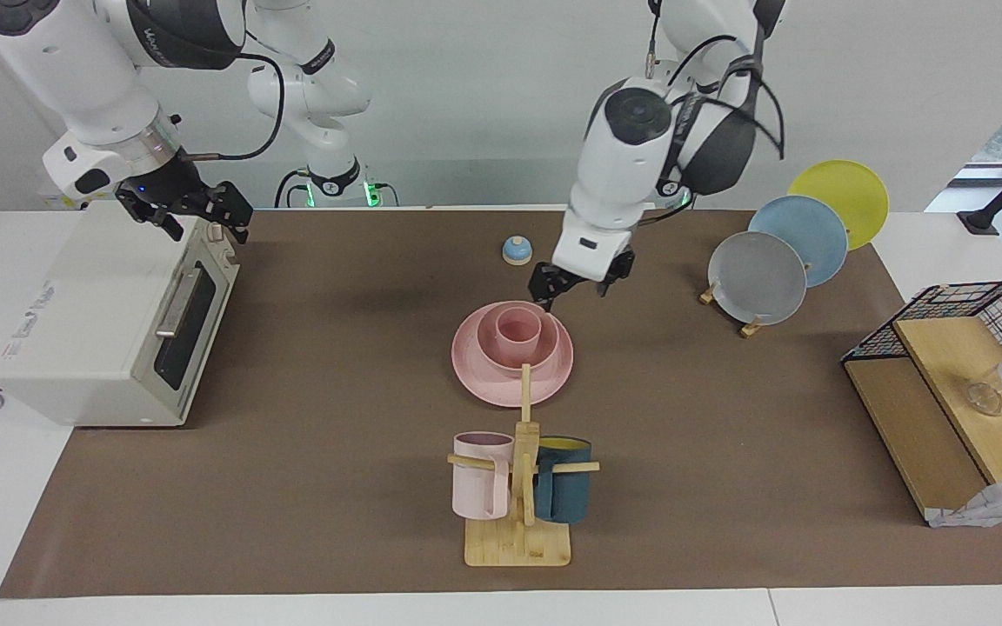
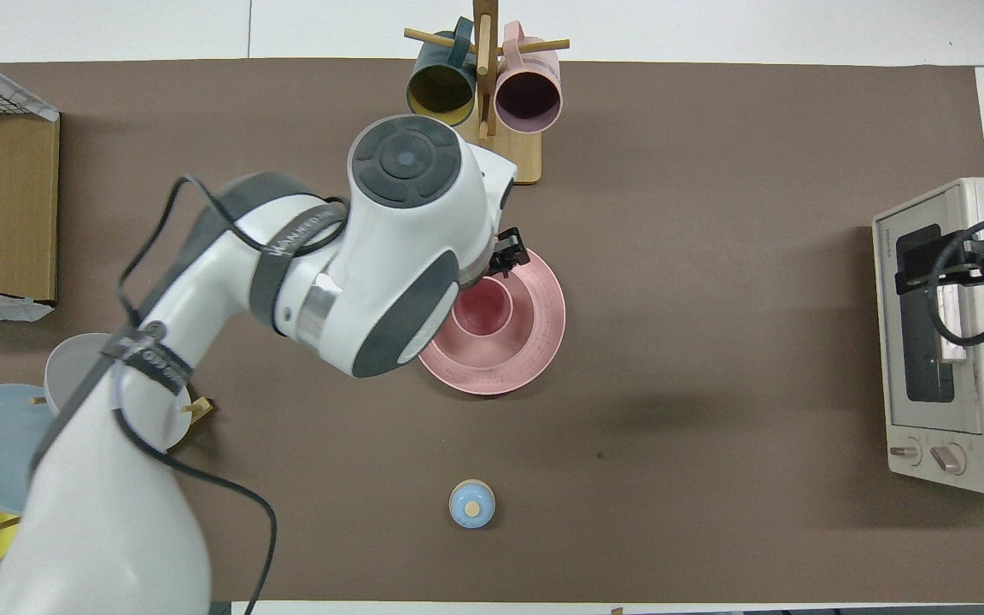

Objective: Organize tableware

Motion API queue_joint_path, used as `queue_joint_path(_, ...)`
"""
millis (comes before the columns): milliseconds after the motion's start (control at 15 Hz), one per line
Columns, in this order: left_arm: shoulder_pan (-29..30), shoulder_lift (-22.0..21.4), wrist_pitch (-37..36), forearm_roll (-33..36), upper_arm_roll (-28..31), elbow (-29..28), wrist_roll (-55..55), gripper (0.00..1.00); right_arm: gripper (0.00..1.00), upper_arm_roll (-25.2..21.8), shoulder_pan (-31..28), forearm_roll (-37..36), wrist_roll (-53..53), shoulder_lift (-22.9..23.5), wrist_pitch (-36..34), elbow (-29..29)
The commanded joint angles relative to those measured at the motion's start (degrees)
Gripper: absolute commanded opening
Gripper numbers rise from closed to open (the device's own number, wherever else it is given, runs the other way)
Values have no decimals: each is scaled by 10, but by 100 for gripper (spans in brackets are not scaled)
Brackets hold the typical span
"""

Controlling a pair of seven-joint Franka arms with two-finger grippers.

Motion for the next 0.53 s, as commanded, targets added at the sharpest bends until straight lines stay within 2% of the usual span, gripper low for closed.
queue_joint_path(0,87,-56,-59,6,-4,-19,110,100,100,16,-18,3,-18,-1,6,-4)
queue_joint_path(200,171,-97,-96,6,-3,-34,239,100,100,9,-14,3,-20,0,6,-4)
queue_joint_path(467,213,-164,-91,6,-2,-113,313,100,100,2,-9,3,-27,-1,6,-5)
